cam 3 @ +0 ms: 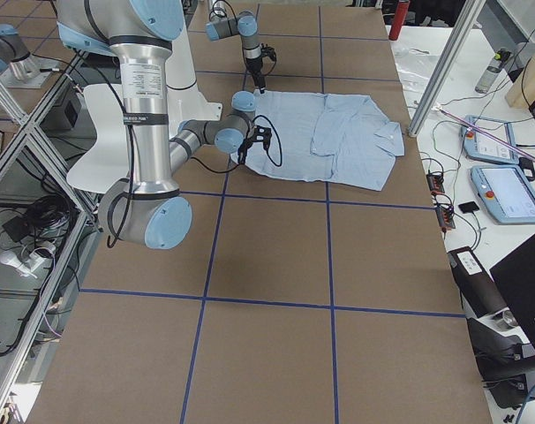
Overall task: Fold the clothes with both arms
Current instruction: 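Close both grippers on the hem corners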
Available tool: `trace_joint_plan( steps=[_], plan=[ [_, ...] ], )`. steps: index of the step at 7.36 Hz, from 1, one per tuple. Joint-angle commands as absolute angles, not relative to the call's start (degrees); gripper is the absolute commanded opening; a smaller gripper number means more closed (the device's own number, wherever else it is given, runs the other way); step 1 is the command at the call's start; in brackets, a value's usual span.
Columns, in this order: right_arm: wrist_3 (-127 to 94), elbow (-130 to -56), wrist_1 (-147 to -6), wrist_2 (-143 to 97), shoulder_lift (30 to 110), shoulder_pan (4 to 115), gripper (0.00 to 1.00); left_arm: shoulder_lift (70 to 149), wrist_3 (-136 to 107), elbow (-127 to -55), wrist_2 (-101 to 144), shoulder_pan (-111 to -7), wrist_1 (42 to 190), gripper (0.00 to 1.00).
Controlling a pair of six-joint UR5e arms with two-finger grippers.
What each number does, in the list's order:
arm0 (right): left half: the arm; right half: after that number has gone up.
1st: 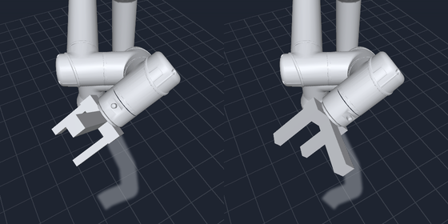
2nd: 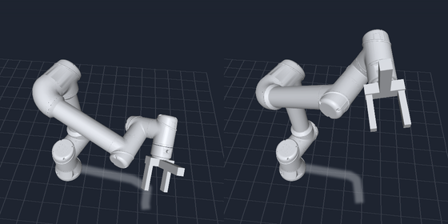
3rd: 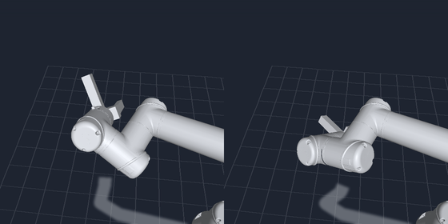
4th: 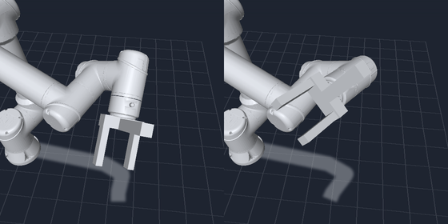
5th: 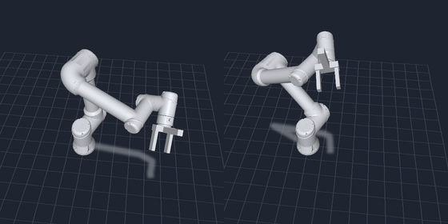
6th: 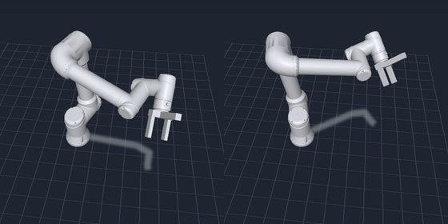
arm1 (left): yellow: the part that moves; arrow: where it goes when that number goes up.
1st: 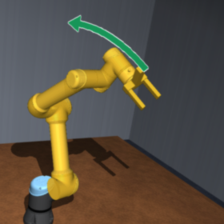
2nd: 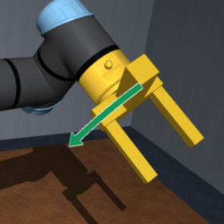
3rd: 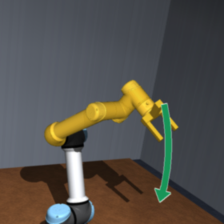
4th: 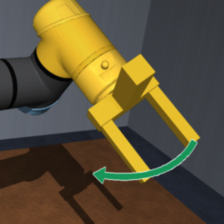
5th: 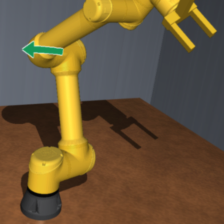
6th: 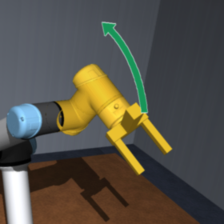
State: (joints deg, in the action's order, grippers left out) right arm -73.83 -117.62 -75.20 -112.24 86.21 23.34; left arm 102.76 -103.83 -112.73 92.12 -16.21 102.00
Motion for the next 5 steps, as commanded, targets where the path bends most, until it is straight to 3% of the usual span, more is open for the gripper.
trace_joint_plan(
  steps=[1,5],
  plan=[
    [-73.83,-117.69,-75.23,-112.24,86.31,23.47,0.0,103.1,-103.8,-112.32,92.2,-16.17,101.95,0.6],
    [-73.83,-118.04,-75.23,-112.24,86.92,24.17,0.0,102.57,-103.62,-112.68,92.11,-16.17,101.78,0.6]
  ],
)
